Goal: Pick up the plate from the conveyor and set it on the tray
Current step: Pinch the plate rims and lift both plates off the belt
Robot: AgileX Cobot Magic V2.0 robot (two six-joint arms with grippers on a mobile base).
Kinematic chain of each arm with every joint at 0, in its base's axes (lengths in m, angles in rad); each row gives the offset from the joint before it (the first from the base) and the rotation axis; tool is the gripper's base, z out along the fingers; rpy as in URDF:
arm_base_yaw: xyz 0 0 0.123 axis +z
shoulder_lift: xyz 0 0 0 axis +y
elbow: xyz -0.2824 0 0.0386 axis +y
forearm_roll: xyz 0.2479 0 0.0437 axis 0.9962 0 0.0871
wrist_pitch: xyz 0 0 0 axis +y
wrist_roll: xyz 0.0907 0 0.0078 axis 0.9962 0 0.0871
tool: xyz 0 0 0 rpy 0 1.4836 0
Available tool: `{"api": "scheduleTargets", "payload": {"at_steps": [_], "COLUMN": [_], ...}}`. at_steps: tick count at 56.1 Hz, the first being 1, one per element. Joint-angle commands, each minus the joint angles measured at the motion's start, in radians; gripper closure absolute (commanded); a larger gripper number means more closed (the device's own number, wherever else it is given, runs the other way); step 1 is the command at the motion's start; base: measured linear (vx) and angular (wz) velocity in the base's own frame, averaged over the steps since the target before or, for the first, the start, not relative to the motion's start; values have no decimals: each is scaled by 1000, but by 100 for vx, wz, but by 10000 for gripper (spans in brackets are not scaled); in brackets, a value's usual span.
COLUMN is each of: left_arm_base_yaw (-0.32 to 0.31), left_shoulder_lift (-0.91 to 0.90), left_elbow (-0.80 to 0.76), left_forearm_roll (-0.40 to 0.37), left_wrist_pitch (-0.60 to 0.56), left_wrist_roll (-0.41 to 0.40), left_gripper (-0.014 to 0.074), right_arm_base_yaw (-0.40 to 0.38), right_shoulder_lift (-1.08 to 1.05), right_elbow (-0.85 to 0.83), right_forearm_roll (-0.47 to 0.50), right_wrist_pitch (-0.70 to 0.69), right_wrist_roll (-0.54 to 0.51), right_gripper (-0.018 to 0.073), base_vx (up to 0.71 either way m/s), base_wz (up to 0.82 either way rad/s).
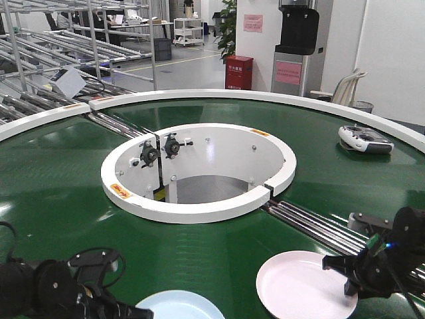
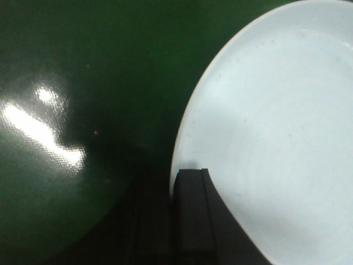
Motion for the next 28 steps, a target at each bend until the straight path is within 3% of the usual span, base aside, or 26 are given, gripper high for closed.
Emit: {"api": "scheduleTargets", "payload": {"at_steps": [1, 16, 28], "left_arm_base_yaw": [-5, -4, -4], "left_shoulder_lift": [-113, -330, -500], "left_elbow": [-26, -26, -25], "left_forearm_roll": [-11, 7, 96], "left_wrist_pitch": [-68, -74, -69], "left_wrist_roll": [0, 0, -11], "left_gripper": [603, 603, 603], "right_arm_base_yaw": [-4, -4, -4], "right_shoulder_lift": [-119, -334, -559], "right_elbow": [-25, -17, 101], "right_forearm_roll": [-10, -8, 40], "right_wrist_pitch": [-22, 20, 14], "right_wrist_roll": [-28, -59, -113], "right_gripper": [571, 571, 571], "base_vx": [0, 0, 0], "base_wz": [0, 0, 0]}}
